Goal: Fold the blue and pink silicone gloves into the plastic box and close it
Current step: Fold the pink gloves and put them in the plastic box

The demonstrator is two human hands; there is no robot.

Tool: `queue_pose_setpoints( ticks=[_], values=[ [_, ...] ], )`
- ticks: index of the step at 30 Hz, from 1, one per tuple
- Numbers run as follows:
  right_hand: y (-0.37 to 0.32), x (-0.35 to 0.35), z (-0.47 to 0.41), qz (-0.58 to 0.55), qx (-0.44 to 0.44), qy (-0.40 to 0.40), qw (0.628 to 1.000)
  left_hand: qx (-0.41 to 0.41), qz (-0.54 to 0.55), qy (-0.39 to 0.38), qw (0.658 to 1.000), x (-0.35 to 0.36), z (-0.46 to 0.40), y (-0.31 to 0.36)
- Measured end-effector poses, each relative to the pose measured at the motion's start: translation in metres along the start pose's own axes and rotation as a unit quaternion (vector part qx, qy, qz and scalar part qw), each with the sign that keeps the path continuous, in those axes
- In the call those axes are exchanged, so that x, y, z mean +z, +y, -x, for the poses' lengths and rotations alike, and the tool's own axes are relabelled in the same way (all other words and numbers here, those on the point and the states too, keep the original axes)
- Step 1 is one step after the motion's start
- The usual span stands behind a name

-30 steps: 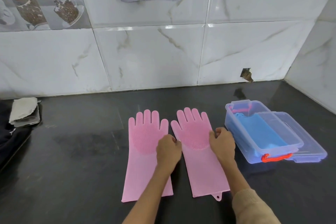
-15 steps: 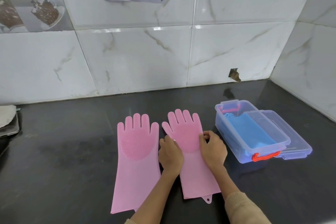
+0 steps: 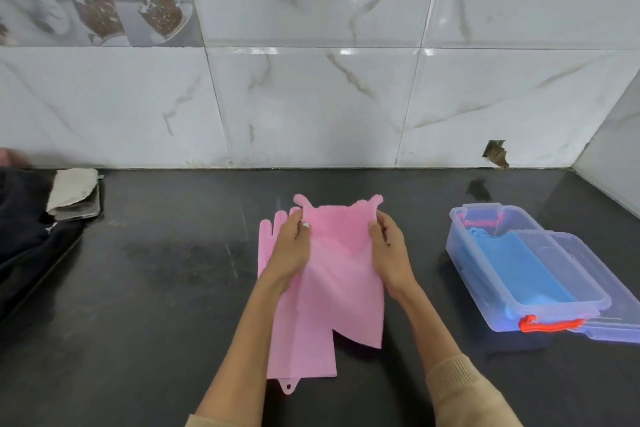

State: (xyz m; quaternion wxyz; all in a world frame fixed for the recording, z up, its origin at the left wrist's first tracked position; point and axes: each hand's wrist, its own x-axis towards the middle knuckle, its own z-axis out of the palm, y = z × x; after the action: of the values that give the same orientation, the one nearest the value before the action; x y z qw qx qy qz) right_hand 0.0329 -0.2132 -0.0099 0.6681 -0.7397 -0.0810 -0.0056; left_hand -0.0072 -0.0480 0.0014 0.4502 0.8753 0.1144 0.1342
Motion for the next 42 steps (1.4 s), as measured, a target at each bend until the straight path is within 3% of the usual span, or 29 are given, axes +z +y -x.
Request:
queue_pose_setpoints(
  ticks=[3, 9, 15, 21, 25, 29, 31, 34, 38, 40, 42],
  values=[
    [-0.001, 0.030, 0.000, -0.004, 0.001, -0.030, 1.000, -0.049, 0.152, -0.034, 0.987, -0.021, -0.002, -0.018],
    [0.024, 0.060, 0.011, 0.083, 0.153, -0.072, 0.982, -0.194, 0.166, -0.014, 0.967, -0.030, 0.004, -0.058],
    [0.023, 0.067, 0.011, 0.123, 0.144, -0.017, 0.982, -0.210, 0.092, 0.096, 0.969, -0.030, 0.008, -0.070],
    [0.023, 0.070, 0.012, 0.249, 0.143, -0.008, 0.958, -0.237, -0.016, 0.034, 0.971, -0.040, 0.014, -0.071],
    [0.019, 0.065, 0.012, 0.332, 0.187, -0.060, 0.923, -0.266, -0.069, -0.061, 0.960, -0.046, 0.016, -0.068],
    [0.013, 0.062, 0.008, 0.329, 0.207, -0.085, 0.917, -0.296, -0.054, -0.119, 0.946, -0.047, 0.008, -0.064],
    [0.012, 0.063, 0.006, 0.327, 0.180, -0.061, 0.926, -0.282, -0.067, -0.090, 0.953, -0.041, 0.004, -0.062],
    [0.012, 0.065, 0.000, 0.327, 0.113, -0.046, 0.937, -0.197, -0.096, -0.012, 0.976, -0.030, 0.002, -0.065],
    [0.016, 0.066, -0.003, 0.298, 0.068, -0.033, 0.952, -0.084, -0.012, 0.149, 0.985, -0.015, 0.014, -0.067],
    [0.019, 0.068, -0.004, 0.321, 0.066, -0.021, 0.945, -0.070, -0.004, 0.209, 0.975, -0.011, 0.019, -0.066],
    [0.020, 0.069, -0.005, 0.356, 0.078, -0.020, 0.931, -0.090, -0.038, 0.214, 0.972, -0.007, 0.021, -0.065]
  ],
)
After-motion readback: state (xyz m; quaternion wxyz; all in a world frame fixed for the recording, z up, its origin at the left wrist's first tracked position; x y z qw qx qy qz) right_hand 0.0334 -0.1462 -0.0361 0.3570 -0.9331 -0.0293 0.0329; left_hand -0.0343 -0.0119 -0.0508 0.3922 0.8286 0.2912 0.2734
